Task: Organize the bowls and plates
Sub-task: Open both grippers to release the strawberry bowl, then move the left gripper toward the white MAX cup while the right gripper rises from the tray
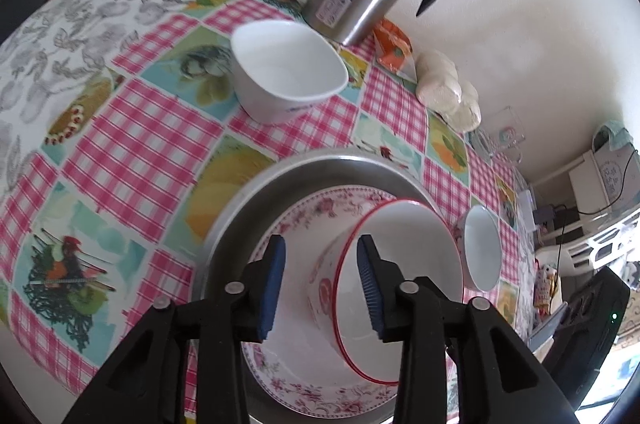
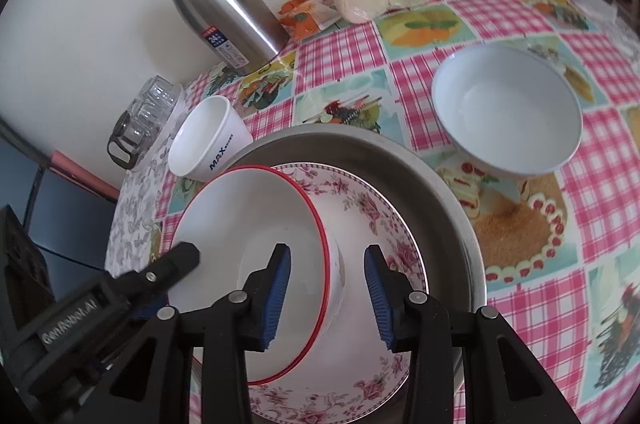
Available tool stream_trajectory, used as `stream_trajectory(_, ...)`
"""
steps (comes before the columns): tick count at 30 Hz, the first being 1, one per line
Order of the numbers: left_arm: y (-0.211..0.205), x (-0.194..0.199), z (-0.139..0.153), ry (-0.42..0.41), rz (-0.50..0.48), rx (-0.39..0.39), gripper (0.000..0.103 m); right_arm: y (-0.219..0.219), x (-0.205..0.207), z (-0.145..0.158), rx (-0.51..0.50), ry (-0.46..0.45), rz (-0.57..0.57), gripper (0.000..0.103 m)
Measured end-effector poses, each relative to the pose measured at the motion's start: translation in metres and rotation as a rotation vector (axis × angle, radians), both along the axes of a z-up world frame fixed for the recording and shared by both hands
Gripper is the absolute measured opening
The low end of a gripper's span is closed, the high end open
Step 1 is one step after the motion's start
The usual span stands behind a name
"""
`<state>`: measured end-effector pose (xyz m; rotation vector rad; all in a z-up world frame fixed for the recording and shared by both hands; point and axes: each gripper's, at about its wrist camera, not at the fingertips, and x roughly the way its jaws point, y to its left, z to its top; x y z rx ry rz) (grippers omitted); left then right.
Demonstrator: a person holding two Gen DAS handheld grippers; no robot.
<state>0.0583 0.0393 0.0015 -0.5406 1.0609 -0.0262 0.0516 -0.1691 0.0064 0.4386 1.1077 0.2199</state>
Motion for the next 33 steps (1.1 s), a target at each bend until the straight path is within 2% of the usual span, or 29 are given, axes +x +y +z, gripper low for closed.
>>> stream_trajectory(2, 0.002, -0.001, 0.004, -0.015, 0.014, 0.015, 0.049, 0.001, -0.001, 0.004, -0.019, -0.022, 0.006, 0.047)
stream_trajectory(5, 0.005, -0.003, 0.010, -0.021, 0.047, 0.061, 0.062, 0.002, -0.002, 0.010, -0.040, -0.058, 0.010, 0.061)
stream_trajectory(7, 0.008, -0.003, 0.010, -0.014, 0.066, 0.082, 0.063, 0.003, -0.002, 0.013, -0.054, -0.076, 0.008, 0.068)
stream_trajectory(11, 0.013, -0.006, 0.009, 0.012, 0.095, 0.135, 0.064, 0.001, -0.002, 0.017, -0.059, -0.096, 0.000, 0.072)
stream_trajectory(12, 0.014, -0.006, 0.008, 0.018, 0.102, 0.147, 0.064, 0.001, -0.002, 0.017, -0.062, -0.099, -0.001, 0.077)
stream_trajectory(14, 0.017, -0.007, 0.006, 0.027, 0.118, 0.159, 0.078, 0.001, -0.002, 0.019, -0.067, -0.107, -0.003, 0.082)
stream_trajectory(15, 0.019, -0.008, 0.006, 0.030, 0.130, 0.168, 0.081, 0.001, -0.002, 0.019, -0.068, -0.109, -0.003, 0.084)
stream_trajectory(17, 0.021, -0.008, 0.006, 0.034, 0.149, 0.184, 0.082, 0.001, -0.002, 0.019, -0.071, -0.115, -0.004, 0.091)
stream_trajectory(19, 0.023, -0.009, 0.005, 0.037, 0.166, 0.195, 0.082, 0.001, -0.003, 0.019, -0.072, -0.120, -0.005, 0.103)
stream_trajectory(24, 0.029, -0.012, 0.004, 0.037, 0.220, 0.265, 0.088, 0.002, -0.003, 0.020, -0.077, -0.131, -0.003, 0.103)
stream_trajectory(25, 0.030, -0.013, 0.004, 0.038, 0.232, 0.283, 0.098, 0.002, -0.003, 0.020, -0.076, -0.132, -0.003, 0.103)
stream_trajectory(26, 0.032, -0.013, 0.004, 0.039, 0.243, 0.297, 0.102, 0.001, -0.003, 0.020, -0.075, -0.133, -0.004, 0.103)
stream_trajectory(33, 0.044, -0.017, 0.006, 0.027, 0.297, 0.297, 0.102, 0.007, -0.007, 0.029, -0.080, -0.171, 0.010, 0.103)
